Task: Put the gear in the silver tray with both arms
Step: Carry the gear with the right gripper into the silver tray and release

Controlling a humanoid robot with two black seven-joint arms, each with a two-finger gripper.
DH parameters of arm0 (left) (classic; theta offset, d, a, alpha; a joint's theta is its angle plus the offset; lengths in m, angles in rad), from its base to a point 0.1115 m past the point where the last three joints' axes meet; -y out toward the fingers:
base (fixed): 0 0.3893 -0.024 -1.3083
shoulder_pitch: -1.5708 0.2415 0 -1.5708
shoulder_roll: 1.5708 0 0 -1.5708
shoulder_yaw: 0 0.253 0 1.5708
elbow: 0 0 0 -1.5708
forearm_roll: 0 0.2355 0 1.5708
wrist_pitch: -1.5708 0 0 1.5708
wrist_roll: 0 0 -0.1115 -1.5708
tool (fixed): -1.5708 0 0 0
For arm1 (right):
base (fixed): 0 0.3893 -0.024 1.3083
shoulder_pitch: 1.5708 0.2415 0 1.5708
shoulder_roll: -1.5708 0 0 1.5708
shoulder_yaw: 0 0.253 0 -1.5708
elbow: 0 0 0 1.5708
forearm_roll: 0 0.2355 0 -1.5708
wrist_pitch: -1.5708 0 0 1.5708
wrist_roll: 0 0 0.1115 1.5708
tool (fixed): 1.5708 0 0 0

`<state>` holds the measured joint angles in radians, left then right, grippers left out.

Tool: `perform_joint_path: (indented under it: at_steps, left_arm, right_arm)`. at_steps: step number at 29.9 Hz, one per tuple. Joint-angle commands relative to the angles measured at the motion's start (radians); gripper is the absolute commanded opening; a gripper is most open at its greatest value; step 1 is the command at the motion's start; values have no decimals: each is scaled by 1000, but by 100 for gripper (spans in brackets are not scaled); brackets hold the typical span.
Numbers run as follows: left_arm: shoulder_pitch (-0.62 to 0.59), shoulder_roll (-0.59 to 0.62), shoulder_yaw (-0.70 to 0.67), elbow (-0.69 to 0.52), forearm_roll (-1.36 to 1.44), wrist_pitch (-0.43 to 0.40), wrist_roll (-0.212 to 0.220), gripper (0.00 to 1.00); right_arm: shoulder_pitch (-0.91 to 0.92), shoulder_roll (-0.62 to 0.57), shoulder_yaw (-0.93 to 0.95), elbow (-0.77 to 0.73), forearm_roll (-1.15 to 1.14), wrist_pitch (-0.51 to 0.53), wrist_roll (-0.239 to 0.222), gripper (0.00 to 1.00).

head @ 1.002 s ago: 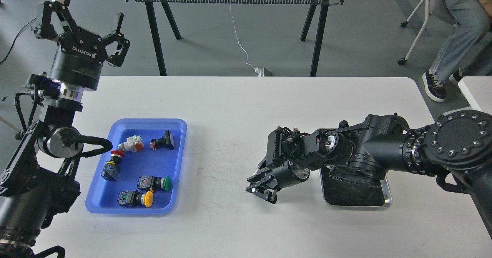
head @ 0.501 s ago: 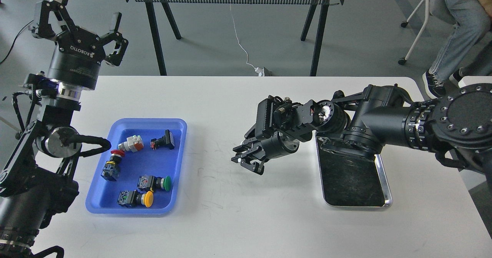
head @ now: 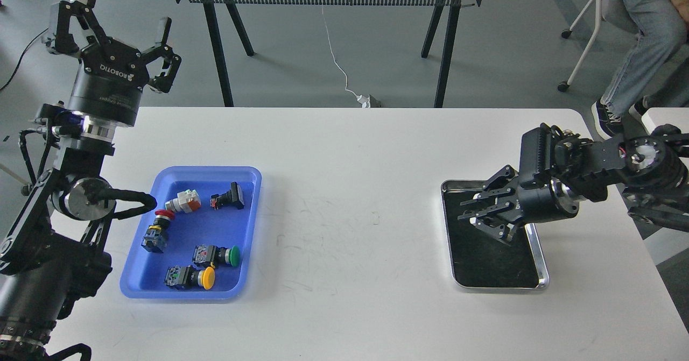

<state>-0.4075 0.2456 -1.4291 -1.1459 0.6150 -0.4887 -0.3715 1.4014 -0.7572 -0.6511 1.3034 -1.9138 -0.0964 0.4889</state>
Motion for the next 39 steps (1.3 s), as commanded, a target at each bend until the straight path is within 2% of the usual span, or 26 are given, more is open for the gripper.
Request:
perform_joint_path:
  at_steps: [1,9,13,21,22,25,26,29,34,39]
  left_arm:
    - [-1,-3,1,0,0,0,0,100]
    - [-1,-5,1,0,0,0,0,100]
    - [-1,-5,1,0,0,0,0,100]
    - [-1,-5,-1,0,0,0,0,100]
    - [-1,-5,-1,0,0,0,0,100]
    - [-1,-5,-1,0,0,0,0,100]
    - [-1,-5,-1,0,0,0,0,100]
    - [-1,-5,-1,0,0,0,0,100]
    - [1,-5,-1,0,0,0,0,100]
    - [1,-5,12,0,14,0,2,100]
  right_arm:
    - [-91,-50,2,-59,-48,-2,0,17]
    - [-225,-31,102,-145,-48,-2,0,23]
    - [-265,30,143,-207,-44,-3,0,26]
    - [-306,85,219,-222,-37,-6,0,35]
    - [-309,85,219,-222,-37,-6,0,39]
    - [-328,81,228,-223,-30,-16,0,76]
    - [-329,76,229,-222,-21,-17,0,82]
    - [-331,61,261,-214,27,-17,0,93]
    - [-334,13,441,-194,226,-17,0,95]
    - [-361,2,612,-202,663,-19,0,96]
